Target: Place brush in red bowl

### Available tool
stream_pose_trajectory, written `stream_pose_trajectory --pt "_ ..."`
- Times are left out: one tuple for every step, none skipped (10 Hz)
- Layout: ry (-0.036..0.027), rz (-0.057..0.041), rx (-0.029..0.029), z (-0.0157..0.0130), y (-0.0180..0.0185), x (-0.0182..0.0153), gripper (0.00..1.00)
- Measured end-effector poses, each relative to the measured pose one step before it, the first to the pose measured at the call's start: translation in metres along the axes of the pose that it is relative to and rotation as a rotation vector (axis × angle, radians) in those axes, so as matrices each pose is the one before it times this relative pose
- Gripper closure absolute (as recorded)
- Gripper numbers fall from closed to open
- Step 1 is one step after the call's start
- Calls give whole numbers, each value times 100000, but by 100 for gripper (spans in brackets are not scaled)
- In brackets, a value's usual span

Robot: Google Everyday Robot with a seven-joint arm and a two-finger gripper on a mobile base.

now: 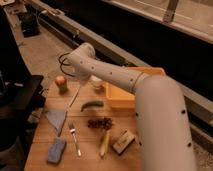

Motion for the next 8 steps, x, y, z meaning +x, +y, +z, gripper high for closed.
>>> stream_pose_trajectory --pt "1897 5656 -1428 -1237 1846 1034 100" --pt "2031 7150 -2264 -1409 2618 1018 100" --pt "1336 5838 -1779 -1161 2251 454 100" --pt "989 4267 -1568 -840 1757 79 100" --pt "1051 7289 -2961 -1387 2994 -649 100" --pt "601 5401 -2083 -853 2305 -560 100" --pt "1050 5320 -2706 -620 2522 -55 100" --pt "235 6276 -4105 -495 3216 -23 100"
